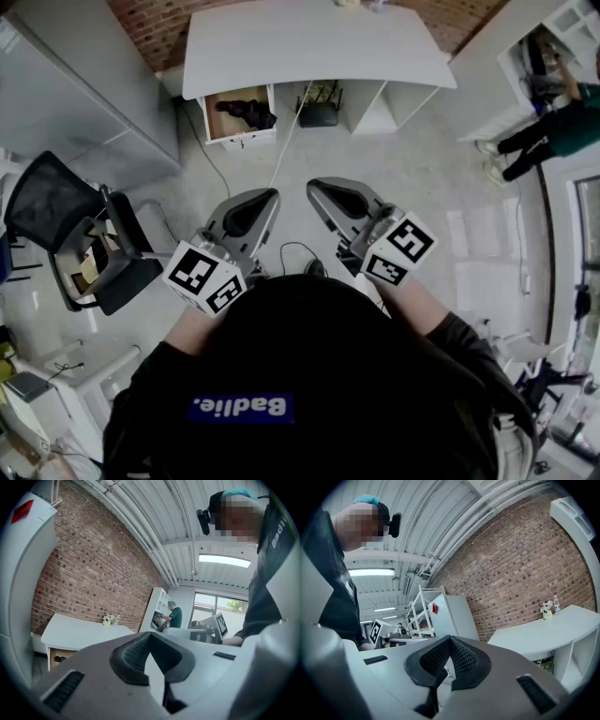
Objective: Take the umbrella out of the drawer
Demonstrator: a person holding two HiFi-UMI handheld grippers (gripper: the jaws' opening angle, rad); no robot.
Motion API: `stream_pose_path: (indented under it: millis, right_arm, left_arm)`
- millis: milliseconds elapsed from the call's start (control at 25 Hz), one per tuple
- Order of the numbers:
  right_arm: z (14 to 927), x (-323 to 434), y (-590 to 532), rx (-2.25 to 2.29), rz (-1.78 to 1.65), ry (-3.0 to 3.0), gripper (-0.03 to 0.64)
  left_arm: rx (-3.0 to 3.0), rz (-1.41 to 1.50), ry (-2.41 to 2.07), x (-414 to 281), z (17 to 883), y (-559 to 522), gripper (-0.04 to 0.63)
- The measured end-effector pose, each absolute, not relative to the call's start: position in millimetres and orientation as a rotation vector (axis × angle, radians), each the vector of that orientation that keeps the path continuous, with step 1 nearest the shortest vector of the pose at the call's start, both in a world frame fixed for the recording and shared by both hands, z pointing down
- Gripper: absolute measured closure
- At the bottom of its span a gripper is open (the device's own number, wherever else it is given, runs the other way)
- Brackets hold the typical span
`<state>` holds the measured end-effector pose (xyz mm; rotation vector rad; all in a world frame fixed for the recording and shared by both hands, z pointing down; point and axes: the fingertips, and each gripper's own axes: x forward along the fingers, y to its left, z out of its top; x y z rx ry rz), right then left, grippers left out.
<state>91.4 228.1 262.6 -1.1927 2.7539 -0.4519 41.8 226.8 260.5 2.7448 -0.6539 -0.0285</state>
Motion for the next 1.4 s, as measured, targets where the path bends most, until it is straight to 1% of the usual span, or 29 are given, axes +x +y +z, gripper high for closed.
stream_pose_path:
  millis: [400, 680, 880, 1200, 1400]
  right_arm:
    - [266.8, 109.5, 235.6, -1.120, -0.469, 2.794, 0.589]
    - [259.1, 127.0, 246.9, -1.020, -0.380, 2.852, 0.589]
    - [261.5, 142.5, 250.0, -0.944, -0.381, 2.865, 0.589]
    - [273.8, 143.7, 243.4, -0.872, -0.416, 2.897, 0.589]
    - [279.0, 139.4, 218.5, -0.903, -0.423, 2.911, 0.589]
  left_arm:
    - [2.742, 0.000, -0.682, 64.1, 262.7, 231.1, 0.597]
    - [2.741, 0.010, -0.729, 88.9, 260.4, 236.4, 0.597]
    - [2.723, 0.012, -0.776, 102.5, 260.5, 244.2, 0.597]
    - [2.702, 0.006, -0.832, 99.6, 263.8, 241.0, 0.597]
    - [2.703, -0.012, -0.838, 87.4, 267.9, 214.1, 0.597]
